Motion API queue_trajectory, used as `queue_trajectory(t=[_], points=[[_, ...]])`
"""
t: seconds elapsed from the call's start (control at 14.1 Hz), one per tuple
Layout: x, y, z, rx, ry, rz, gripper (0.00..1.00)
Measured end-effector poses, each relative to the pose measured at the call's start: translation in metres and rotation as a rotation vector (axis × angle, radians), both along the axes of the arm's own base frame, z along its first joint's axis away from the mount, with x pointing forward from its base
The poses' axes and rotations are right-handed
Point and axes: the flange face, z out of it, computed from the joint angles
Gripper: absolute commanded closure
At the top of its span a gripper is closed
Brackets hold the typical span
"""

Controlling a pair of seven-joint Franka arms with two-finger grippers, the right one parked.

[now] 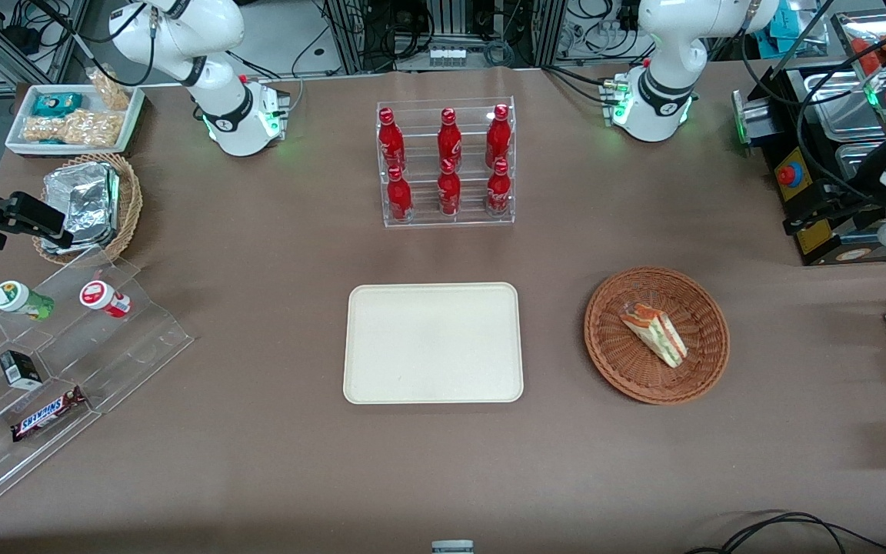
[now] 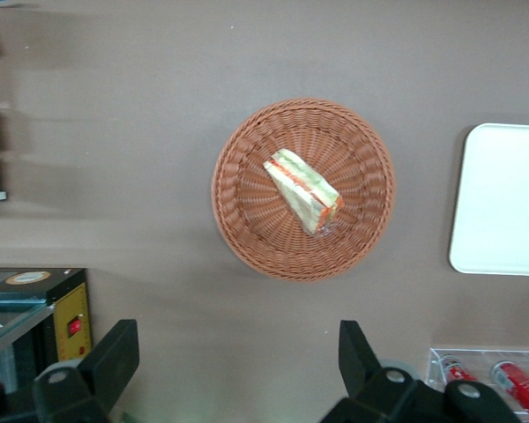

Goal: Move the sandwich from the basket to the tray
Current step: 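Move the left gripper over the wicker basket above the sandwich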

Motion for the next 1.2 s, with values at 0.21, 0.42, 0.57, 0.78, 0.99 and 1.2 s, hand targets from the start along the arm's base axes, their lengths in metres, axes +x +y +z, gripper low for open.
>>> queue_trajectory(t=[0.21, 0.42, 0.57, 0.78, 0.99, 1.2], points=[[0.000, 0.005, 0.001, -0.013, -0.002, 0.012, 0.00], [0.002, 0.005, -0.003, -0.013, 0.008, 0.011, 0.00], [0.006, 0.004, -0.010, -0.013, 0.019, 0.009, 0.00], [0.006, 0.002, -0.019, -0.012, 0.052, 0.006, 0.00], [0.010, -0.002, -0.039, -0.011, 0.097, -0.003, 0.00], [0.026, -0.020, -0.082, -0.005, 0.170, 0.009, 0.00]])
